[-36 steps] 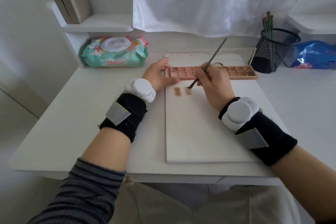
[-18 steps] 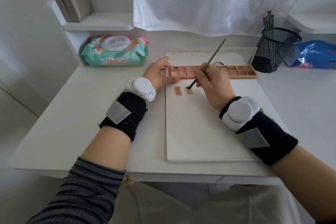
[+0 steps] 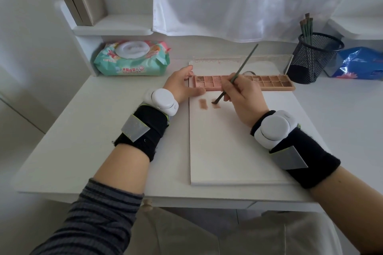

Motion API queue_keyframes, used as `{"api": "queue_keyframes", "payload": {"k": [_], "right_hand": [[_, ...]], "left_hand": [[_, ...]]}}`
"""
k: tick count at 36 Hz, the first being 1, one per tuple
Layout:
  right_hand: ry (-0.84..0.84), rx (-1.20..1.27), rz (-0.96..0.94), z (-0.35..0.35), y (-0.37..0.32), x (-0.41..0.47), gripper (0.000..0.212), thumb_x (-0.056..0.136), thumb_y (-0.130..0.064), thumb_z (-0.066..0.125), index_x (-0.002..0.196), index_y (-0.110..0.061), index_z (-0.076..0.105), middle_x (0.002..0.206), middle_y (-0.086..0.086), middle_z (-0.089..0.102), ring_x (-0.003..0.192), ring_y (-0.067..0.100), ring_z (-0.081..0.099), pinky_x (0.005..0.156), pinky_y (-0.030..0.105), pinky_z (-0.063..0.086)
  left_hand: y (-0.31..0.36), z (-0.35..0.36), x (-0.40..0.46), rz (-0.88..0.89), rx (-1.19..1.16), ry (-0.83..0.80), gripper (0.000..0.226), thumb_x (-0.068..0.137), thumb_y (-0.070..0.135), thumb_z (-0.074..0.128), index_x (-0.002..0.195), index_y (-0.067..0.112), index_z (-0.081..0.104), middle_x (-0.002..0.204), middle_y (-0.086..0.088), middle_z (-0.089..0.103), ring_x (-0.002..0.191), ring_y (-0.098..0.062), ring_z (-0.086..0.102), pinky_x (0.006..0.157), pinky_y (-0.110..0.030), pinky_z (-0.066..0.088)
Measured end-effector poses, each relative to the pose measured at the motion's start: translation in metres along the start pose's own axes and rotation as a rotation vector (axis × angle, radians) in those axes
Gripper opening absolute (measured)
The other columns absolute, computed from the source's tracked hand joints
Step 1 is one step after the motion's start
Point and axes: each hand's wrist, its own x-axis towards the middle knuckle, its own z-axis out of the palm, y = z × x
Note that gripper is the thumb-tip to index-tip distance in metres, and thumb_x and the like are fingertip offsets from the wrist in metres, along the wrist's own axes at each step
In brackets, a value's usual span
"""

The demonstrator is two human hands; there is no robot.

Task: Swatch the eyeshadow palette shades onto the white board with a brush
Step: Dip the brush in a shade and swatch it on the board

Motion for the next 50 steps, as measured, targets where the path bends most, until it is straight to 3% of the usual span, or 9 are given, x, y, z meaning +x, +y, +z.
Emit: {"api": "queue_keyframes", "payload": {"k": [6,11,14,20,23,31,38,41,50], "right_hand": [[0.039,0.007,0.004,-0.0013,0.0002,-0.0006,0.027,0.096,-0.02,0.047,0.07,-0.015,0.051,0.057,-0.005,0.052,0.055,0.004,0.048,0.058,0.017,0.036],[0.091,0.055,-0.029,-0.0023,-0.0009,-0.0015,0.024,0.094,-0.02,0.045,0.073,-0.012,0.052,0.055,-0.005,0.052,0.054,0.003,0.048,0.055,0.014,0.036],[0.034,0.019,-0.023,-0.0012,-0.0003,-0.0021,0.025,0.096,-0.019,0.046,0.072,-0.015,0.051,0.057,-0.005,0.051,0.054,0.0,0.05,0.056,0.013,0.037],[0.026,-0.044,-0.017,0.0006,0.0013,0.0004,0.017,0.097,-0.02,0.047,0.082,-0.015,0.054,0.064,-0.002,0.056,0.067,0.021,0.056,0.069,0.033,0.045],[0.032,-0.047,-0.029,0.0002,0.002,0.0011,0.016,0.096,-0.02,0.048,0.082,-0.016,0.054,0.064,-0.005,0.056,0.068,0.02,0.055,0.073,0.038,0.046],[0.043,0.065,-0.032,-0.0017,-0.0019,-0.0021,0.023,0.089,-0.033,0.044,0.067,-0.025,0.049,0.058,-0.004,0.051,0.058,0.015,0.05,0.059,0.027,0.039],[0.034,-0.028,-0.022,-0.0007,0.0012,0.0001,0.017,0.096,-0.02,0.047,0.082,-0.014,0.055,0.065,-0.001,0.055,0.067,0.018,0.056,0.073,0.038,0.047],[0.051,-0.014,-0.019,-0.0018,0.0007,0.0003,0.017,0.096,-0.019,0.048,0.081,-0.016,0.054,0.064,-0.006,0.055,0.065,0.013,0.055,0.075,0.04,0.047],[0.037,0.004,-0.014,-0.0022,0.0018,-0.0008,0.028,0.096,-0.024,0.047,0.068,-0.023,0.048,0.058,-0.004,0.051,0.055,0.006,0.046,0.055,0.015,0.035]], "left_hand": [[0.0013,0.0002,-0.0007,0.008,0.014,0.004,0.106,0.048,0.051,0.076,0.139,0.01,0.041,0.129,-0.006,0.054,0.121,-0.016,0.05,0.106,-0.026,0.035],[-0.0019,-0.0003,0.0032,-0.013,0.008,0.011,0.088,0.068,0.026,0.082,0.142,0.008,0.036,0.132,-0.007,0.05,0.123,-0.018,0.047,0.103,-0.022,0.032],[-0.0005,0.0002,0.002,0.001,0.018,0.009,0.093,0.06,0.038,0.081,0.14,0.011,0.04,0.13,-0.006,0.052,0.123,-0.016,0.048,0.105,-0.023,0.034],[0.0005,0.0018,0.0015,0.009,0.007,0.023,0.098,0.054,0.046,0.078,0.138,0.01,0.043,0.128,-0.007,0.054,0.12,-0.016,0.05,0.105,-0.026,0.036],[-0.0033,0.0018,0.0037,-0.024,-0.003,0.038,0.083,0.07,0.023,0.081,0.14,0.007,0.038,0.128,-0.005,0.051,0.12,-0.015,0.047,0.102,-0.022,0.033],[-0.0036,0.0015,0.0049,-0.009,0.002,0.034,0.082,0.075,0.018,0.077,0.143,0.006,0.032,0.134,-0.006,0.048,0.126,-0.017,0.045,0.102,-0.02,0.031],[0.0001,0.0022,0.0022,0.006,-0.016,0.027,0.094,0.059,0.037,0.079,0.14,0.008,0.039,0.131,-0.008,0.051,0.123,-0.019,0.048,0.102,-0.021,0.033],[-0.001,0.0022,0.0027,-0.011,-0.012,0.041,0.086,0.072,0.021,0.081,0.142,0.007,0.033,0.133,-0.007,0.049,0.123,-0.017,0.046,0.101,-0.02,0.031],[0.0,0.0025,0.0018,-0.007,0.001,0.049,0.084,0.074,0.022,0.079,0.142,0.007,0.033,0.134,-0.006,0.049,0.124,-0.017,0.045,0.097,-0.016,0.03]]}}
